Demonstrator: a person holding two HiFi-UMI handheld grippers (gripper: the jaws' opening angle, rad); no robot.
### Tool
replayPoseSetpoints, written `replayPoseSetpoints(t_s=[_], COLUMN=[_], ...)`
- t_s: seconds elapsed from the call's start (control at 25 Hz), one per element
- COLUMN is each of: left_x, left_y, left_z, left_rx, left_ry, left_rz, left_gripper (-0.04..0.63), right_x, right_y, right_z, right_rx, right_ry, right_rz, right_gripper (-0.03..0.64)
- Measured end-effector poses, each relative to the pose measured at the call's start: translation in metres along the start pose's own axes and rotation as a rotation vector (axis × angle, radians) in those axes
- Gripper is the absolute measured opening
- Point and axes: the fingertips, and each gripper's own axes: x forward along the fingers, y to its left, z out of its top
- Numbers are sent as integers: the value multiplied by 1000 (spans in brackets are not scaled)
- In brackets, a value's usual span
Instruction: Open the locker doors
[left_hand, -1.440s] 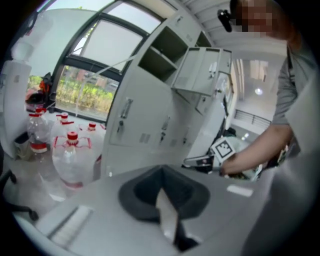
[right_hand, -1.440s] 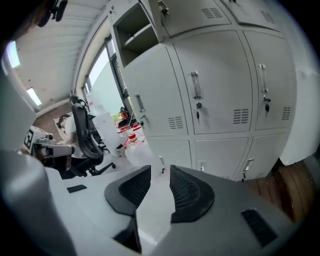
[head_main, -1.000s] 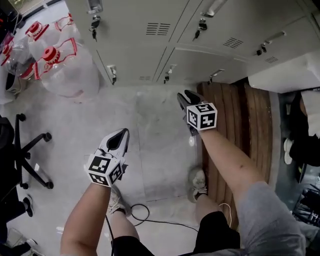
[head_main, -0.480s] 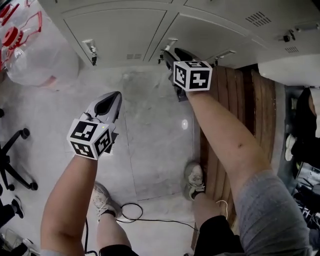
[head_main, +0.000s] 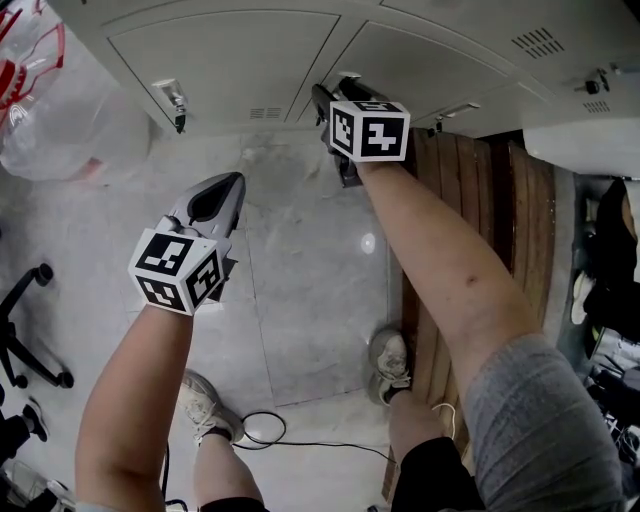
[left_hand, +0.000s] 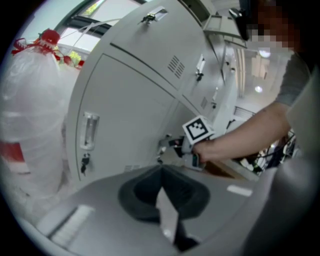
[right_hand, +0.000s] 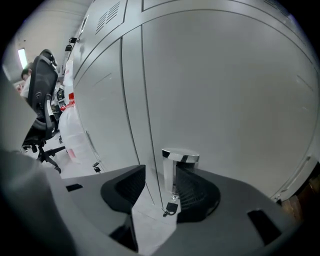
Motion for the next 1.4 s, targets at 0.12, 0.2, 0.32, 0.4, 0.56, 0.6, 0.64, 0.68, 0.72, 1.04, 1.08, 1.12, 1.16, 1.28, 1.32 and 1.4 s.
replayPoseSetpoints(t_s=[0.12, 0.2, 0.32, 0.4, 0.56, 0.6, 0.64, 0.68, 0.72, 1.04, 1.08, 1.12, 1.16, 1.28, 1.32, 1.4], left_x=[2, 2, 1, 1, -2, -3, -4, -4, -5, -14, -15, -16, -16, -15, -14, -13], left_y=[2, 0, -2, -2, -5, -8, -11, -14, -18, -43, -46, -49, -52, -59, -60, -61], left_z=[2, 3, 8, 10, 9, 8, 7, 7, 8, 0, -2, -4, -5, -5, -4, -3], left_rx=[-6, -9, -5, -2, -2, 0, 2, 5, 6, -3, -3, -4, -5, 0, 4, 9], left_ry=[-3, -3, -7, -9, -9, -9, -8, -9, -11, -21, -17, -15, -13, -10, -11, -10], left_rz=[-2, -8, -16, -17, -14, -16, -18, -21, -23, -28, -29, -29, -30, -35, -38, -40], left_gripper=[5, 5, 5, 5, 5, 5, 5, 5, 5, 5, 5, 5, 5, 5, 5, 5], right_x=[5, 4, 0, -5, -22, -28, -35, -43, -52, -130, -137, -145, -152, -168, -170, -167], right_y=[5, 6, 8, 10, 16, 17, 19, 20, 20, 1, 0, -1, -2, -13, -14, -6], right_z=[5, 2, -1, -4, -17, -22, -27, -33, -40, -101, -111, -120, -129, -138, -135, -124], right_rx=[-2, -18, -56, -56, -20, -11, -2, 6, 12, 68, 82, 98, 121, 235, 258, 253], right_ry=[4, 13, 29, 32, 14, 9, 6, 6, 6, 39, 58, 77, 90, 88, 84, 76], right_rz=[7, 11, 28, 33, 30, 30, 31, 33, 34, -17, -15, -13, -15, -57, -60, -31], right_gripper=[190, 190, 189, 189, 189, 189, 189, 189, 189, 189, 184, 159, 149, 136, 146, 174])
